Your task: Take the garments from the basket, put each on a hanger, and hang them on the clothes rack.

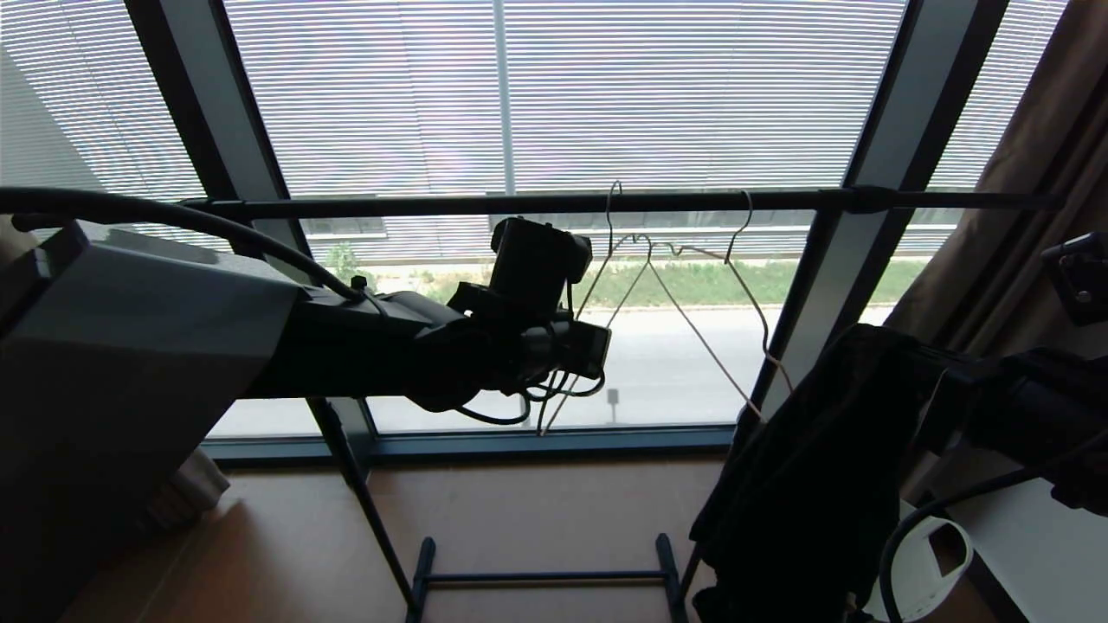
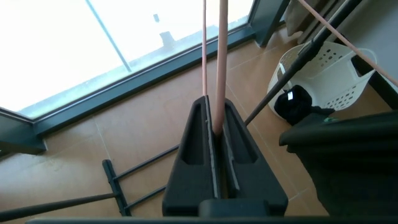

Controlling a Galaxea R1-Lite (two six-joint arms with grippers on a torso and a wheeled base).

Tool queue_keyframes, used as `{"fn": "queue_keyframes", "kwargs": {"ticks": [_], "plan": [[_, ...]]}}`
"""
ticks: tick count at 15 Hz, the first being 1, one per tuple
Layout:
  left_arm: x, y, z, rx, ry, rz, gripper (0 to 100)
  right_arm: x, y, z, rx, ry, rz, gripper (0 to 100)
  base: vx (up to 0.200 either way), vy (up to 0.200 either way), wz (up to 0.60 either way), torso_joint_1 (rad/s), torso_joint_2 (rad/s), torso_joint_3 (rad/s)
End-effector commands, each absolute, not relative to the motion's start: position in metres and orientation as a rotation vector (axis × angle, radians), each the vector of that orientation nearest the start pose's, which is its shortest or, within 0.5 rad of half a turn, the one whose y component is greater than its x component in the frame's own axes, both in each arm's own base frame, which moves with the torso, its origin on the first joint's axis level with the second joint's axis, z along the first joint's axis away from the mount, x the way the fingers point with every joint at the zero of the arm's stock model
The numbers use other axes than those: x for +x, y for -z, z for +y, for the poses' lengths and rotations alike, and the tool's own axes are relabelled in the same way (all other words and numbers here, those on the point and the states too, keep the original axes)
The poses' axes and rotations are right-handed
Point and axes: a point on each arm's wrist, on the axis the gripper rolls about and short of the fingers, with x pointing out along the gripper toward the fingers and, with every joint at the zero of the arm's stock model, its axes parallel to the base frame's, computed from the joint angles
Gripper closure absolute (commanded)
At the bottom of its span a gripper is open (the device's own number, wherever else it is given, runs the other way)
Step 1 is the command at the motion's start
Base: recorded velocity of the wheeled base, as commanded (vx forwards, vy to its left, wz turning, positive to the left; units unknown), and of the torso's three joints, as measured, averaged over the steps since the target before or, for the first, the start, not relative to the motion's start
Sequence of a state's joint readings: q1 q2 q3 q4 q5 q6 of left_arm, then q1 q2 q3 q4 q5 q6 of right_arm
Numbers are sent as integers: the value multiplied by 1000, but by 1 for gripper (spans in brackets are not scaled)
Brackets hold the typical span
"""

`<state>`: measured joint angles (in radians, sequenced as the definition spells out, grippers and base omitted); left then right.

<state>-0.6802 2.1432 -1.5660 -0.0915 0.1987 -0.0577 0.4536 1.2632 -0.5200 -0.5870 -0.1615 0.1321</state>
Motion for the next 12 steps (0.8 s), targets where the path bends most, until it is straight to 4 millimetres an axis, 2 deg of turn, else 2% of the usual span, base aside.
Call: {"fn": "queue_keyframes", "kwargs": {"ticks": [1,6,8,12], "plan": [[332,-188,-264,147,463,442,100,172,-207,80,83,-282,169,100,0,0,0,0,0,0],[291,-204,-245,137,502,409,100,172,-205,80,81,-283,176,100,0,0,0,0,0,0],[283,-204,-239,148,509,397,100,172,-205,80,81,-281,176,100,0,0,0,0,0,0],[282,-199,-238,156,507,409,100,172,-207,80,82,-282,170,100,0,0,0,0,0,0]]}}
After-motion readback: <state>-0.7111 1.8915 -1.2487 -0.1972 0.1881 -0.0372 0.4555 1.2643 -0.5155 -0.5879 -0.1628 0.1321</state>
